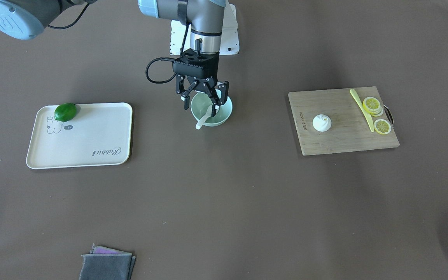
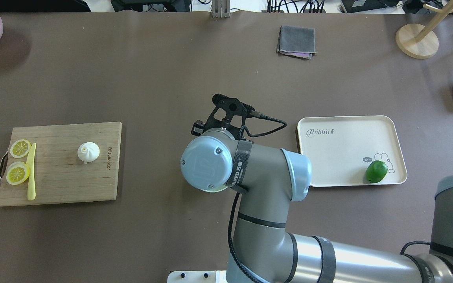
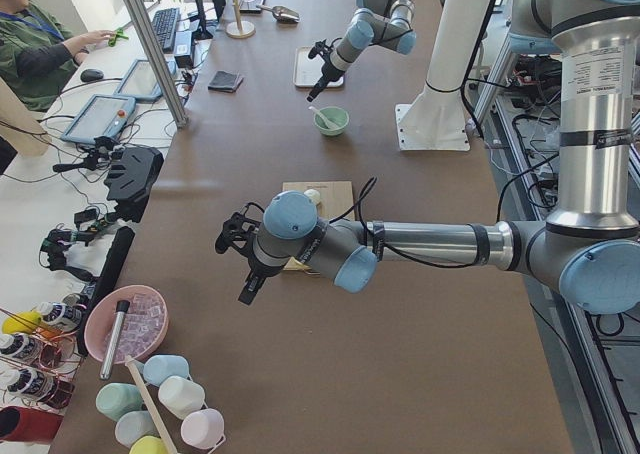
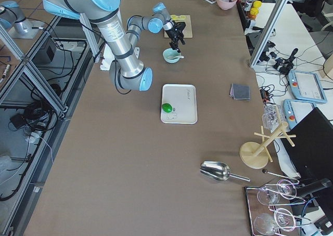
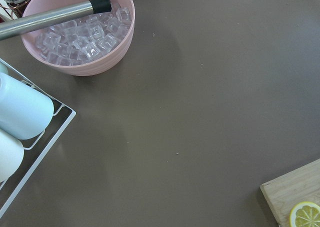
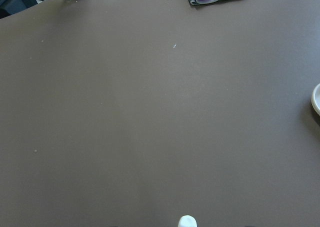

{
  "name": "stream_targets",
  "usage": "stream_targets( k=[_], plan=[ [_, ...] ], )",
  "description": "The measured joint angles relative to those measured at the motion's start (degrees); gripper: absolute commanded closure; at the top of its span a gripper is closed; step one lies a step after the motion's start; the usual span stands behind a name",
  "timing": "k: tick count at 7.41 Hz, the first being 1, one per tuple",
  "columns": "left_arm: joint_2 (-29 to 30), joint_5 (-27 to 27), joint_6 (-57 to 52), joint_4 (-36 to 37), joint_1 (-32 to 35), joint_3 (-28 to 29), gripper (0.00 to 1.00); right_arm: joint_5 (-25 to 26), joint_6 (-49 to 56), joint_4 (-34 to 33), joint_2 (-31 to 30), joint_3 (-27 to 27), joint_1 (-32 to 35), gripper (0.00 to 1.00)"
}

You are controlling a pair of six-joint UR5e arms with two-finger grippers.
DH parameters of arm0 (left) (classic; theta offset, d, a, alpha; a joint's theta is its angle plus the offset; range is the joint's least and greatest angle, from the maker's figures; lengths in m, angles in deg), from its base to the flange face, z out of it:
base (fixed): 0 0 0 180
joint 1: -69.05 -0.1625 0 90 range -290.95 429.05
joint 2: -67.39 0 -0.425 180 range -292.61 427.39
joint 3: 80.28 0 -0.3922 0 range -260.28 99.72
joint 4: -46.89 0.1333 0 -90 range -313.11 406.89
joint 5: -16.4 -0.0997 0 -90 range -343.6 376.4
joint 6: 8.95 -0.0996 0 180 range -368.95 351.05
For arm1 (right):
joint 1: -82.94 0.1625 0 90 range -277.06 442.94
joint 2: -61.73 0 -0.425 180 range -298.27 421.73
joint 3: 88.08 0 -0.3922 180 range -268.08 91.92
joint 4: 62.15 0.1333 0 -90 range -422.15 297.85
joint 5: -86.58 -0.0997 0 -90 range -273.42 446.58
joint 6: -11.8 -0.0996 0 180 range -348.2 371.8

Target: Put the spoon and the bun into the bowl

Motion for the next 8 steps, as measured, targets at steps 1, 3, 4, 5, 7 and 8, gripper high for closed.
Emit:
stream_targets(
  k=[1,3,4,5,7,8],
  plan=[
    [0.23,-0.01,2.35,-0.07,-1.60,-0.47,0.02,-4.34,5.77,0.08,-2.21,-2.90,2.98,0.00],
    [0.34,-0.37,14.51,-3.29,-7.09,-2.81,0.01,-15.93,21.19,0.58,-9.25,-9.77,11.49,0.00],
    [0.33,-0.62,20.88,-5.86,-10.42,-3.78,0.01,-22.34,30.05,0.71,-13.57,-12.91,16.90,0.00],
    [0.31,-1.64,26.40,-7.32,-14.08,-5.43,0.01,-29.09,39.01,0.93,-17.66,-15.11,22.80,0.00],
    [0.27,-8.02,38.99,-8.12,-23.98,-11.00,0.01,-41.52,55.43,4.27,-26.36,-16.76,34.43,0.00],
    [0.72,-12.51,45.18,-8.12,-29.94,-13.14,0.01,-45.66,61.75,6.58,-30.61,-16.77,38.89,0.00]
  ],
)
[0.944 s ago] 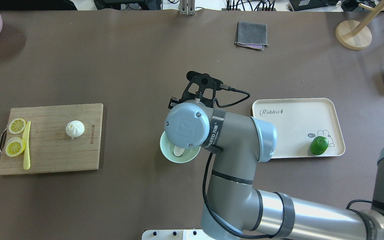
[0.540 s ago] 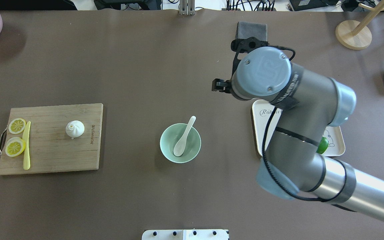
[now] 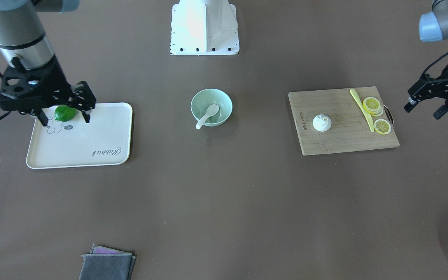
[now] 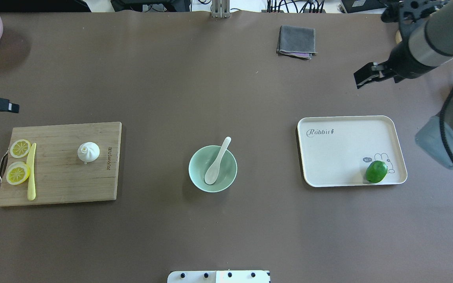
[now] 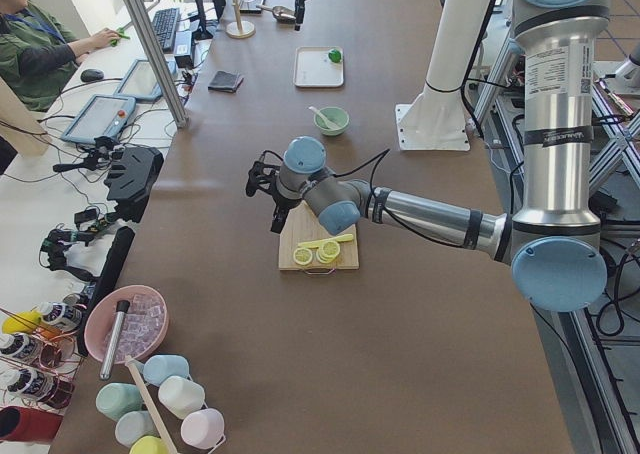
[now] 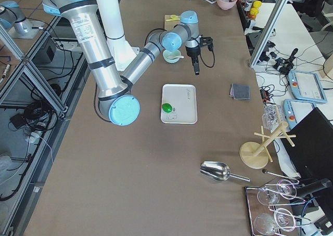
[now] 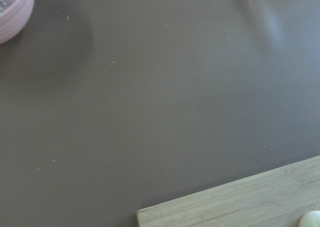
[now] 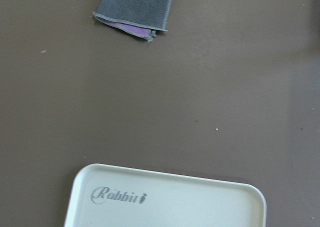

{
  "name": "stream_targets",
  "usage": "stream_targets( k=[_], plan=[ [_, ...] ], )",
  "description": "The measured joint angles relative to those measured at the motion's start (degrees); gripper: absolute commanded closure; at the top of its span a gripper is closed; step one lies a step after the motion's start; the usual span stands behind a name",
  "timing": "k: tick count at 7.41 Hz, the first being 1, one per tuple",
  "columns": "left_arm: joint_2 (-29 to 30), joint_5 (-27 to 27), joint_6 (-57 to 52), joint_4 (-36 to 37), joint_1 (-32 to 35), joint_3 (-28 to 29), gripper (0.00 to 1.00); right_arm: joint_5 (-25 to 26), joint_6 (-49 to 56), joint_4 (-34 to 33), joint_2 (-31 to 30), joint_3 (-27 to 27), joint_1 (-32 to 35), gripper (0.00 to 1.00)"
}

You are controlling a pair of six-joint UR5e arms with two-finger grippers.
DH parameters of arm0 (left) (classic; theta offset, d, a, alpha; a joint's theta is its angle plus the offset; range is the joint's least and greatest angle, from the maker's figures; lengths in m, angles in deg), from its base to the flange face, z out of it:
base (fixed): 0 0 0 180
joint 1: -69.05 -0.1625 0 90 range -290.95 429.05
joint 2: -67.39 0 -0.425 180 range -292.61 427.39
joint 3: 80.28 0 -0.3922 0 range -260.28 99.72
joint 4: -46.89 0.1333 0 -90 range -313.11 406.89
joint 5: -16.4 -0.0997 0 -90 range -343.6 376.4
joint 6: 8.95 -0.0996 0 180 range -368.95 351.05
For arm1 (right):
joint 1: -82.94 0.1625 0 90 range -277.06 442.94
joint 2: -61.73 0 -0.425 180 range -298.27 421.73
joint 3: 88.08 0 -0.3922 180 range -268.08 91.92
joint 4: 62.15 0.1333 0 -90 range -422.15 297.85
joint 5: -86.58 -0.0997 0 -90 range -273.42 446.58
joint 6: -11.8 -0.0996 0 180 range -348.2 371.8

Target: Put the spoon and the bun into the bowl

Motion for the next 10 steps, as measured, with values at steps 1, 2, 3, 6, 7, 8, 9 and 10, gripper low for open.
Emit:
stream_targets(
  k=[1,2,3,6,7,8,9,10],
  plan=[
    [0.90,-5.71,5.57,0.11,-6.66,-1.41,0.01,-3.04,5.47,1.31,-3.81,0.04,3.55,0.00],
    [2.18,-11.96,9.58,0.59,-13.09,-1.85,0.03,-5.32,10.28,1.85,-6.76,0.09,6.22,0.00],
    [3.63,-17.76,11.72,2.05,-18.25,-1.73,0.03,-7.05,13.99,2.11,-9.02,0.12,8.19,0.00],
    [5.80,-26.76,12.50,5.99,-24.05,0.41,0.05,-8.58,16.61,7.31,-13.30,0.83,10.20,0.00],
    [6.72,-27.31,12.41,6.18,-24.36,1.87,0.07,-8.62,16.61,8.18,-13.65,1.02,10.31,0.00],
    [7.72,-27.50,12.37,6.25,-24.69,3.10,0.13,-8.64,16.58,8.53,-13.78,1.10,10.35,0.00],
    [8.25,-27.57,12.36,6.27,-25.19,3.78,0.33,-8.63,16.56,8.66,-13.81,1.12,10.35,0.00],
    [8.44,-27.59,12.35,6.28,-25.56,4.02,0.56,-8.59,16.55,8.71,-13.83,1.14,10.36,0.00]
  ],
)
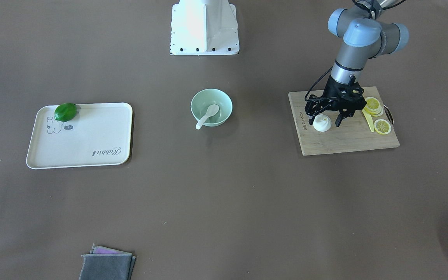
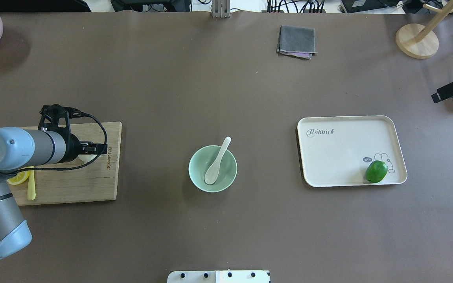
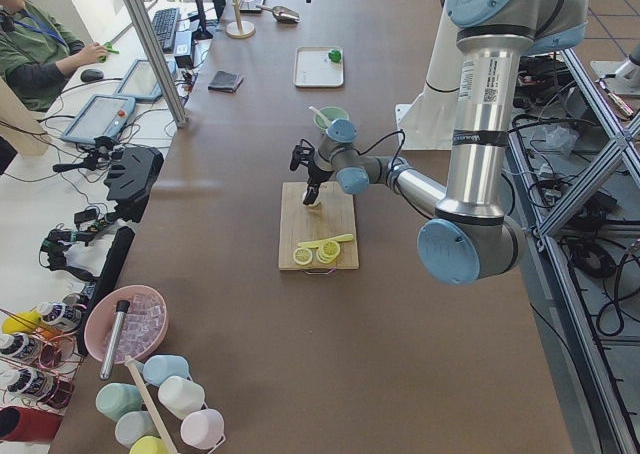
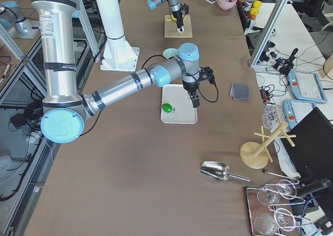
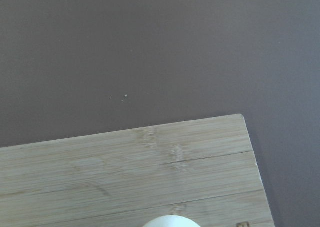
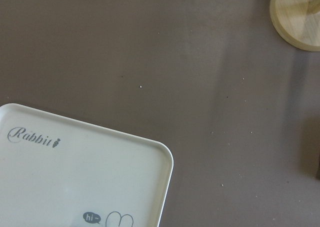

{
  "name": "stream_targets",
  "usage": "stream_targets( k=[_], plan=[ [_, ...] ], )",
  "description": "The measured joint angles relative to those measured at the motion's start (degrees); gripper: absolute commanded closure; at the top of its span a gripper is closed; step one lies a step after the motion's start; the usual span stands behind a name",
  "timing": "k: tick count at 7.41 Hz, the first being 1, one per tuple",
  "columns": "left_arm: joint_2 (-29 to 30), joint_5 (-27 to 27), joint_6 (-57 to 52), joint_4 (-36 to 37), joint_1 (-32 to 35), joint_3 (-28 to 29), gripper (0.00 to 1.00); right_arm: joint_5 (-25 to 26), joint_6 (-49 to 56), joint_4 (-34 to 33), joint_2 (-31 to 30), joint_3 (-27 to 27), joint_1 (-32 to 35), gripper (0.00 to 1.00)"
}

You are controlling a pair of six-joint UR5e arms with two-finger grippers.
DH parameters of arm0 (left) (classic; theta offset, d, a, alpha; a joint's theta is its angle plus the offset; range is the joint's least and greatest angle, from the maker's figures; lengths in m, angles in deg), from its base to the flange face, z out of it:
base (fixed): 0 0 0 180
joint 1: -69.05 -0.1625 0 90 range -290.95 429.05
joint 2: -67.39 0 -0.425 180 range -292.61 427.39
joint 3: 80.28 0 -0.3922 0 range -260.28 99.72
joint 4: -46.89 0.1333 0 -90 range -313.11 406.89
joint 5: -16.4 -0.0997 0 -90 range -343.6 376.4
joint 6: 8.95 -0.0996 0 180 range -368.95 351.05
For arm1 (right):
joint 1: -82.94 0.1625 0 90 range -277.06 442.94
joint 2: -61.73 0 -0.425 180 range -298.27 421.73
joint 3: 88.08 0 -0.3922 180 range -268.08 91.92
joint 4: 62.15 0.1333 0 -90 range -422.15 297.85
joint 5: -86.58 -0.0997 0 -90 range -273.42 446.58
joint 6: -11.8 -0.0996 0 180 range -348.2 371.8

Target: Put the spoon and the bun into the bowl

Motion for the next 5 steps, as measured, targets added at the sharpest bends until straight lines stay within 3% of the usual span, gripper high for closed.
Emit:
stream_targets(
  k=[1,2,5],
  plan=[
    [0.01,-0.01,-0.02,-0.01,-0.16,0.06,0.77,0.02,-0.02,0.02,0.00,0.00,0.01,0.00],
    [-0.06,0.01,-0.06,-0.05,-0.18,-0.08,0.83,0.01,-0.06,0.02,0.04,0.00,0.02,0.00],
    [1.26,0.43,0.16,0.07,-0.06,-3.03,0.84,-0.03,-0.09,0.02,0.06,0.00,0.04,0.00]
  ],
)
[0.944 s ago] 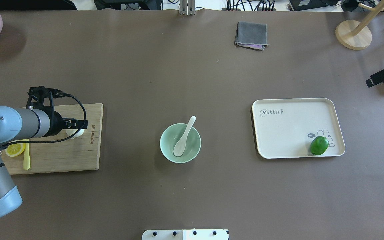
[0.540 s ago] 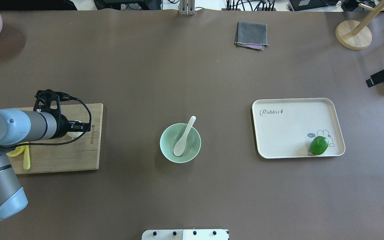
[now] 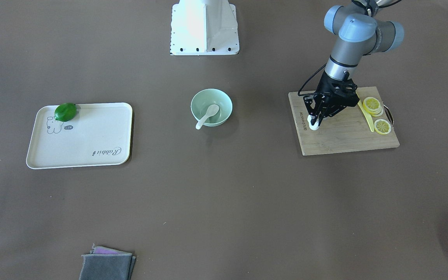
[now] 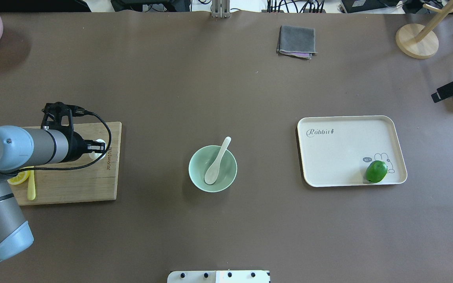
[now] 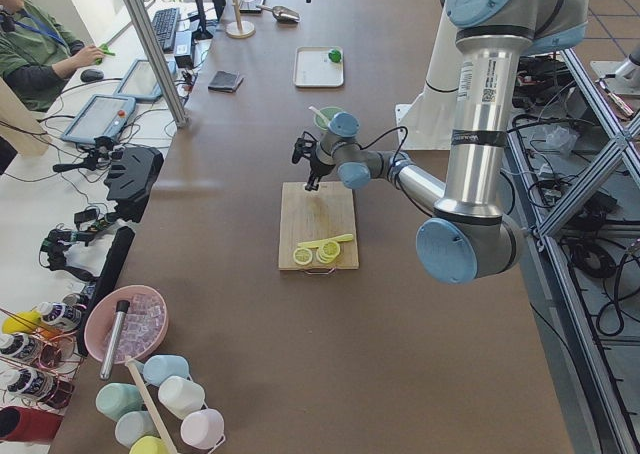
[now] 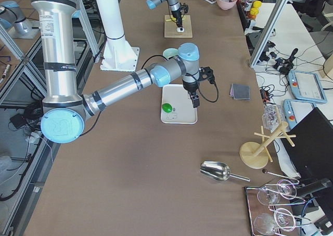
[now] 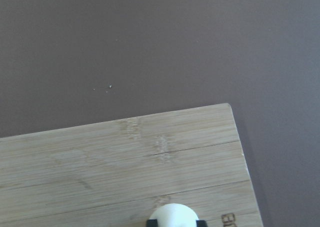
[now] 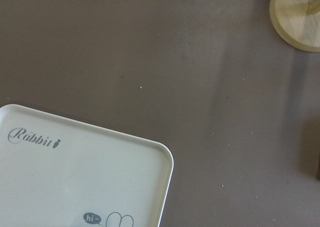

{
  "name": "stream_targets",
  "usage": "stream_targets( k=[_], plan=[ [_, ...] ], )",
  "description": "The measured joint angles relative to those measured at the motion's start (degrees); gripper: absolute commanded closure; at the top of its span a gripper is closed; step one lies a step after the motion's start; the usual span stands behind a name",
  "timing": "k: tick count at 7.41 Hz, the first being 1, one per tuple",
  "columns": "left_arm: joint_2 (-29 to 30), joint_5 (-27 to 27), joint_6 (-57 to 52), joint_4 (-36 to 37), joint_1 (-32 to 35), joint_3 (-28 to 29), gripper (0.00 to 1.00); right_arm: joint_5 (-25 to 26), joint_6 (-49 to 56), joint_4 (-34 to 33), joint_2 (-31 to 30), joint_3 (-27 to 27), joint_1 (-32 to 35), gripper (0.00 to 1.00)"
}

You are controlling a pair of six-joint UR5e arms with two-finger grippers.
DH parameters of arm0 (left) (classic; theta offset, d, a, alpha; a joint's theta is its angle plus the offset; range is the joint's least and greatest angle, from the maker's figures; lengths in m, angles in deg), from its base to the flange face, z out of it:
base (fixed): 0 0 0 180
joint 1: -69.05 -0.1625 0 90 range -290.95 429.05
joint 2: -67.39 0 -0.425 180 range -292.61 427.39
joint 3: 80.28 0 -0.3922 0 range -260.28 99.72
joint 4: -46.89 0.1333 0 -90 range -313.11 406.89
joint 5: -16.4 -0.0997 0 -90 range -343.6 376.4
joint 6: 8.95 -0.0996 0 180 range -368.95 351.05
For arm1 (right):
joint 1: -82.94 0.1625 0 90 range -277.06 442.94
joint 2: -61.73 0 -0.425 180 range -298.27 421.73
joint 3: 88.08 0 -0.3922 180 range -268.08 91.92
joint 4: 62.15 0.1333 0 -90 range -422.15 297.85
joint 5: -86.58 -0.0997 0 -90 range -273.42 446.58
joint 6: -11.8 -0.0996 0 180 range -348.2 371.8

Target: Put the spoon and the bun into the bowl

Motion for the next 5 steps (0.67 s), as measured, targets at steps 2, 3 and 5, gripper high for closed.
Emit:
stream_targets(
  k=[2,3,5],
  plan=[
    [5.57,-0.16,3.63,0.17,-0.25,-0.41,0.81,0.03,0.00,0.00,-0.05,-0.01,0.02,0.00],
    [8.91,-0.73,6.96,0.30,-1.25,-0.08,0.80,0.05,0.00,0.00,-0.06,-0.01,0.02,0.00],
    [16.17,-5.09,12.57,1.72,-6.16,1.31,0.73,0.05,0.00,0.00,-0.07,-0.04,-0.02,0.00]
  ],
)
